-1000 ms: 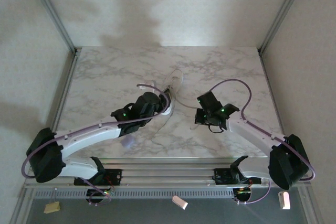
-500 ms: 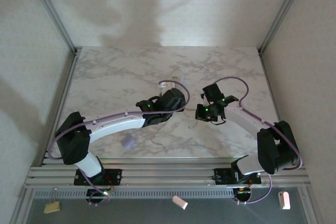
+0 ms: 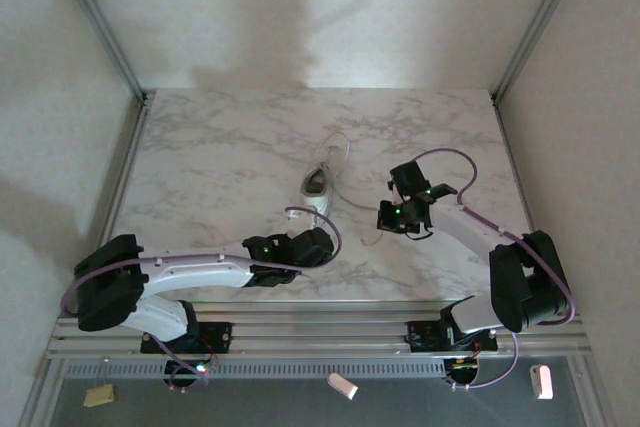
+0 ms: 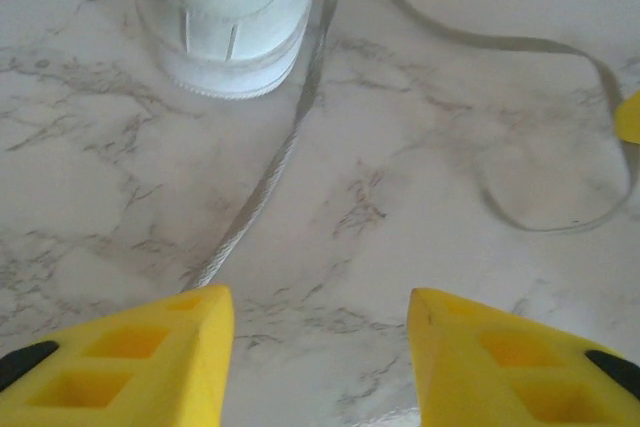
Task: Tie the shoes
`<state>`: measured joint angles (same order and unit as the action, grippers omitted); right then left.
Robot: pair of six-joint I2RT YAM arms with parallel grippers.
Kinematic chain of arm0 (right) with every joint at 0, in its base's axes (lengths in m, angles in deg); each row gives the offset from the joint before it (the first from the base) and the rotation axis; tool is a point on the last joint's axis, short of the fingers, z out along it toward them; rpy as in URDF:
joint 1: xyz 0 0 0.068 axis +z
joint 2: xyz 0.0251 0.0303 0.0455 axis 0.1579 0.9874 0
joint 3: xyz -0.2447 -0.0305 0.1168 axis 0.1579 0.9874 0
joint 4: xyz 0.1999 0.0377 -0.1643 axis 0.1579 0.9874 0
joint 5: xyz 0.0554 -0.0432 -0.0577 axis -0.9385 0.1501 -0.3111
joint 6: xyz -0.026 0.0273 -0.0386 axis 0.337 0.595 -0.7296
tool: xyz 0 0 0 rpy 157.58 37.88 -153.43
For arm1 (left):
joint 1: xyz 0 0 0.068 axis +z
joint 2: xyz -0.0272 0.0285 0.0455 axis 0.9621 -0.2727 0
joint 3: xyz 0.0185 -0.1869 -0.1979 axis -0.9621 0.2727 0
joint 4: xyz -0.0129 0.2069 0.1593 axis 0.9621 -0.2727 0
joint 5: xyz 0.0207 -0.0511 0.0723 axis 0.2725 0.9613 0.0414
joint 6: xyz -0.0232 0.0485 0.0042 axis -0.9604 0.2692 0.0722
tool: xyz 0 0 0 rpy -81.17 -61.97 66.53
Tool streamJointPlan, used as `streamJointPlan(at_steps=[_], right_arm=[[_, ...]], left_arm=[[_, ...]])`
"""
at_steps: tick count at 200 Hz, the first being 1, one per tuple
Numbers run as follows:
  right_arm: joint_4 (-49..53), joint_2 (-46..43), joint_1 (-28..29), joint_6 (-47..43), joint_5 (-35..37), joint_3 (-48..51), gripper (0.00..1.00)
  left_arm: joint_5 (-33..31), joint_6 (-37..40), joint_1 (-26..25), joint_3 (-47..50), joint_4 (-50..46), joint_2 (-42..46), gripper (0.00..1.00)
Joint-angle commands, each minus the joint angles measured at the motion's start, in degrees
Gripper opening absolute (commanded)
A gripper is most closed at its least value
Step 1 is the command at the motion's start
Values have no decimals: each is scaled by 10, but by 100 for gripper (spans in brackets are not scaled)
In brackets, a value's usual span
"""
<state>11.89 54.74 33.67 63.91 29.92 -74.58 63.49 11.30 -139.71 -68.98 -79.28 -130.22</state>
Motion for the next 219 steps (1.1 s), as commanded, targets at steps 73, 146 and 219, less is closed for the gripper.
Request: streamJointPlan(at_steps=[73, 146, 219], right_arm=[[-40, -53, -73, 50, -149, 112, 0], [-16, -88, -80, 43, -139, 120, 0], [-6, -98, -80, 42, -131, 115, 0]], left_arm=[[-30, 39, 26, -82, -45, -152, 67], [0, 56, 51, -87, -31, -216, 66], [36, 49, 53, -59, -8, -238, 39]])
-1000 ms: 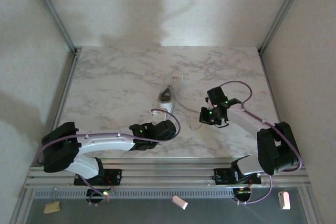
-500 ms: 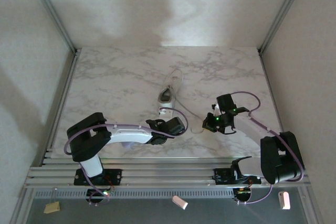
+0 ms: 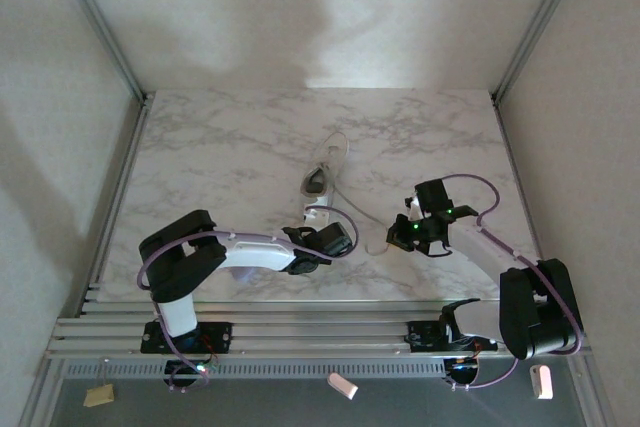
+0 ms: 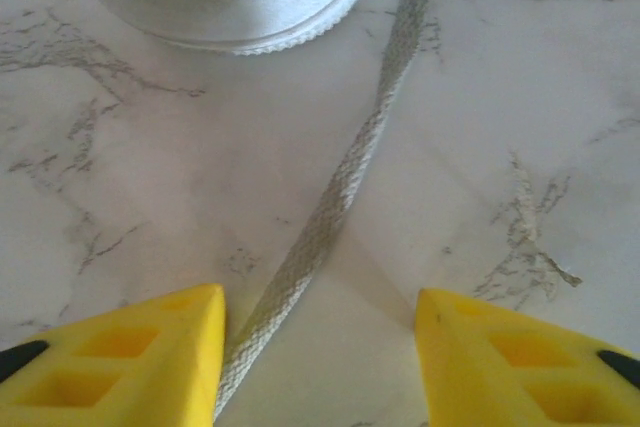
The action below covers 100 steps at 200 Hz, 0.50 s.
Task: Tie the shoes
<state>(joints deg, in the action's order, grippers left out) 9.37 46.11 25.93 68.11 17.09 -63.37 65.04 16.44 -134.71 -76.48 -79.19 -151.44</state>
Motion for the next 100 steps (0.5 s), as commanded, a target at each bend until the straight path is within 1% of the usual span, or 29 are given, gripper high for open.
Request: streamJointPlan(at_steps=[1, 20, 50, 55, 68, 100], right_arm=[[19, -11, -3, -1, -2, 2, 0], [24, -17, -3, -3, 6, 2, 0], [26, -16, -3, -8, 11, 2, 0], [26, -15, -3, -8, 13, 3, 0], [26, -15, -3, -9, 17, 3, 0], [24, -32, -3, -11, 24, 11, 0]], left_arm=[[20, -3, 3, 16, -9, -25, 39], [14, -3, -5, 7, -25, -30, 25], [-5, 3, -25, -28, -64, -41, 10], [-9, 3, -26, -34, -71, -43, 6], [-19, 4, -29, -49, -84, -43, 0], [-34, 26, -29, -107, -101, -17, 0]])
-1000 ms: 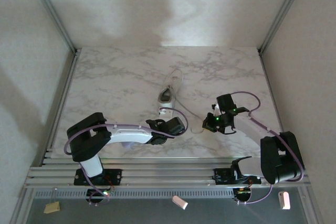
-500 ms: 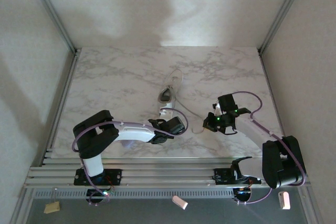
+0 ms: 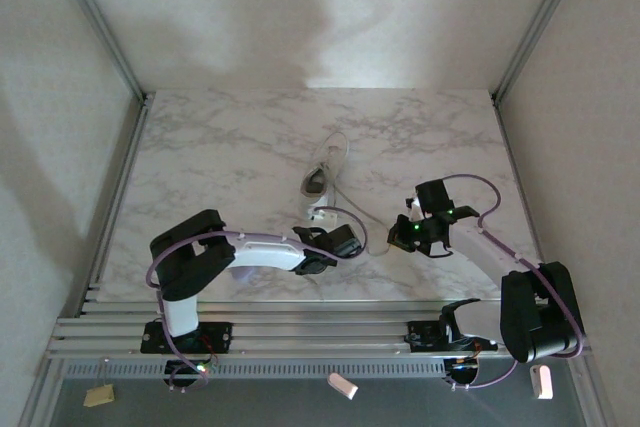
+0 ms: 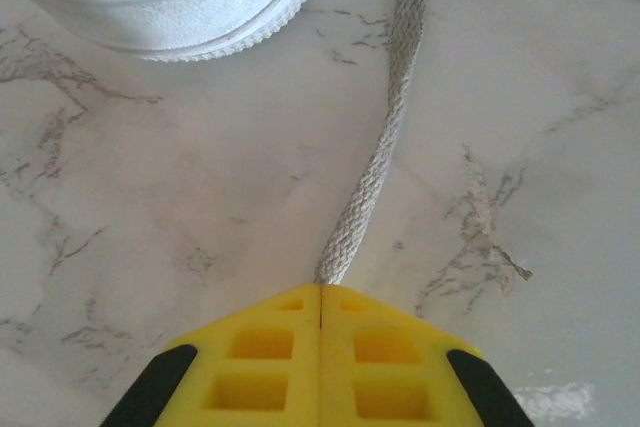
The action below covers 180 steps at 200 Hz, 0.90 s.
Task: Tie the shoes
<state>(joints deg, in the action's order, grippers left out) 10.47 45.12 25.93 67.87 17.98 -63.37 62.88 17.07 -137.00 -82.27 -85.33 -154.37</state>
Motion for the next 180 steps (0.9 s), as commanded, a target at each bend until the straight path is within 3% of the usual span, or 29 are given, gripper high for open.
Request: streamJointPlan(at_steps=[1, 64, 180], right_arm=[[12, -23, -3, -9, 15, 11, 0], [-13, -85, -3, 7, 6, 47, 0], [-17, -157, -3, 30, 15, 78, 0]], left_arm=[[-13, 21, -6, -51, -40, 12, 0], [-15, 115, -2, -233, -60, 13, 0], [33, 190, 35, -392, -63, -80, 0]])
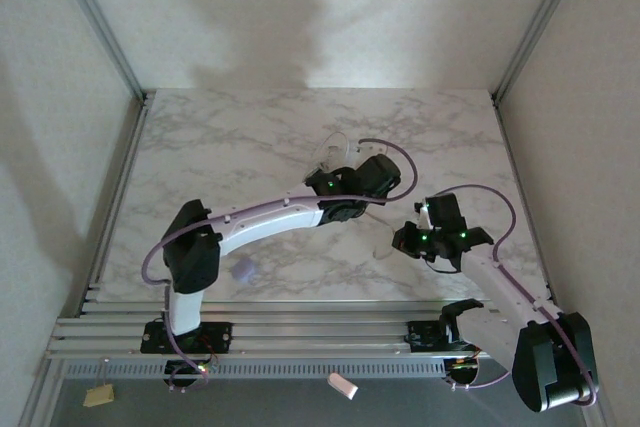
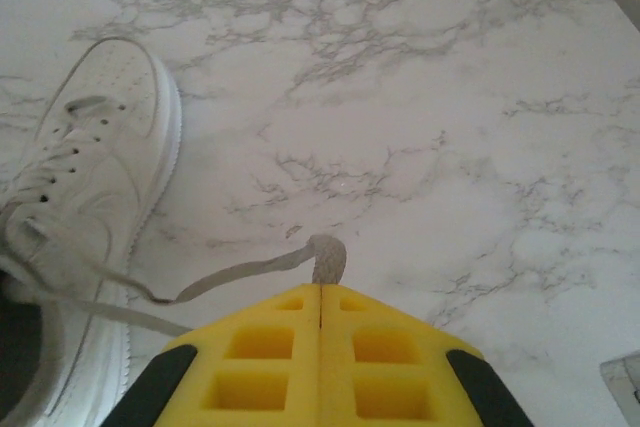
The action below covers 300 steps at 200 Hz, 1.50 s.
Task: Tie the shoes
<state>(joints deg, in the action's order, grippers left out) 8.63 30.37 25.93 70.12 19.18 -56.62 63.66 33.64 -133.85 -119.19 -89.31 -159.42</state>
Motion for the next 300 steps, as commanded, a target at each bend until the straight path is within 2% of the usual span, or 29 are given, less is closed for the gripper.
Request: streamJointPlan(at_steps=[1, 33, 58, 71, 99, 122, 130, 148, 168, 199, 236, 276, 300], right_arm=[[1, -11, -3, 7, 3, 10, 0], [21, -42, -3, 5, 17, 9, 0], [37, -64, -3, 4, 45, 7, 0], [36, -71, -3, 4, 46, 7, 0], [30, -88, -3, 2, 23, 9, 0], [44, -126, -3, 2, 18, 10, 0], [51, -139, -2, 2, 21, 10, 0], [55, -158, -3, 13, 24, 12, 0], [49, -163, -2, 26, 9, 10, 0], [35, -162, -3, 49, -48, -12, 0], [40, -158, -3, 65, -104, -59, 0], [13, -149, -3, 128, -119, -97, 0], [-16, -150, -3, 167, -115, -104, 0]], left_arm=[[27, 24, 4, -23, -24, -31, 0], [66, 19, 5, -4, -31, -59, 0], [86, 5, 2, 47, -7, -35, 0], [88, -1, 3, 69, 3, -22, 4], [94, -11, 9, 90, 22, -14, 21], [96, -14, 10, 86, 30, -13, 52], [93, -17, 10, 85, 33, -7, 59], [80, -21, 11, 91, 42, 17, 67], [53, -37, 13, 117, 61, 56, 68], [17, -87, 32, 175, 87, 101, 59], [18, -122, 49, 245, 138, 137, 51], [21, -59, 55, 300, 209, 171, 44], [38, -34, 72, 311, 220, 188, 44]])
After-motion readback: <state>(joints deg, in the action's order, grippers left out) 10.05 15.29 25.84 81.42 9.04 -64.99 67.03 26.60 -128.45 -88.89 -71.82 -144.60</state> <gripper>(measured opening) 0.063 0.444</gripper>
